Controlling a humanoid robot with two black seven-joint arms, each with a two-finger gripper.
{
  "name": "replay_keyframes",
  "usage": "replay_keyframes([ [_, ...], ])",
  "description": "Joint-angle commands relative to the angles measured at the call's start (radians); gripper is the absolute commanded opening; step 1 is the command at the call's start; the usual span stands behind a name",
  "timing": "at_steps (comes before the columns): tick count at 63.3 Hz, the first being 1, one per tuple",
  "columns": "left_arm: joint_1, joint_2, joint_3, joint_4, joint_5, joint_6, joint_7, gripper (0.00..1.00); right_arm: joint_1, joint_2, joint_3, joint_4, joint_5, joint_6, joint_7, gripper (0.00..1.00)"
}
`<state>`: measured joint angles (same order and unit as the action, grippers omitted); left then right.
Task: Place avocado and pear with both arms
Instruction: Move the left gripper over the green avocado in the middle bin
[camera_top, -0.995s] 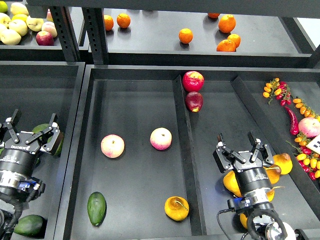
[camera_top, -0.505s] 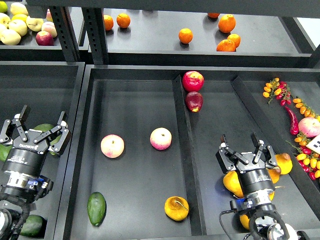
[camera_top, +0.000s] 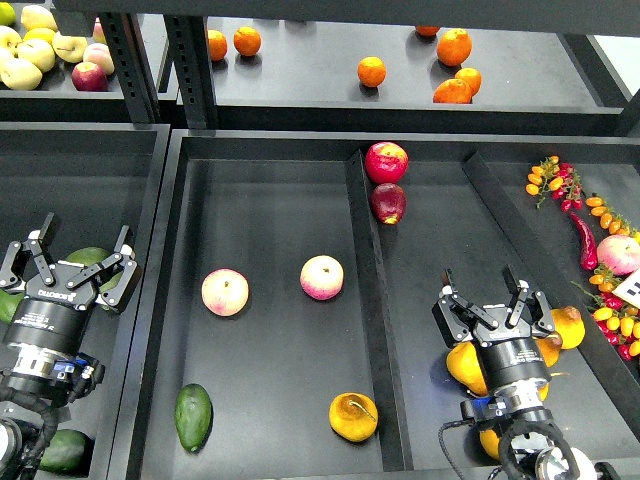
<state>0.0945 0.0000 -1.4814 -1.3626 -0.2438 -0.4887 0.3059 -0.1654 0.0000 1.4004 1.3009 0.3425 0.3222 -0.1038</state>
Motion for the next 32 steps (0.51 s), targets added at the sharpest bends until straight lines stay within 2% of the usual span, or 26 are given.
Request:
replay_keyframes([
  [1, -0.013, 0.012, 0.004, -0.001, 0.041, 0.000, 0.079, 1.00, 0.001, 0.000, -0.003, 0.000, -0.003, 0.000, -0.002, 1.00],
  [9, -0.032, 0.097, 0.026, -0.001, 0.044, 0.000, 0.110, 1.00, 0.000, 0.000, -0.001, 0.000, -0.005, 0.000, -0.002, 1.00],
  [17, -0.068, 0.199, 0.072, -0.001, 0.046, 0.000, 0.183, 1.00, 0.000, 0.000, -0.003, 0.000, -0.005, 0.000, -0.002, 1.00],
  [32, -0.171, 0.385, 0.187, 0.002, 0.060, 0.000, 0.183, 1.00, 0.003, 0.000, -0.021, 0.005, -0.005, 0.000, -0.005, 1.00],
])
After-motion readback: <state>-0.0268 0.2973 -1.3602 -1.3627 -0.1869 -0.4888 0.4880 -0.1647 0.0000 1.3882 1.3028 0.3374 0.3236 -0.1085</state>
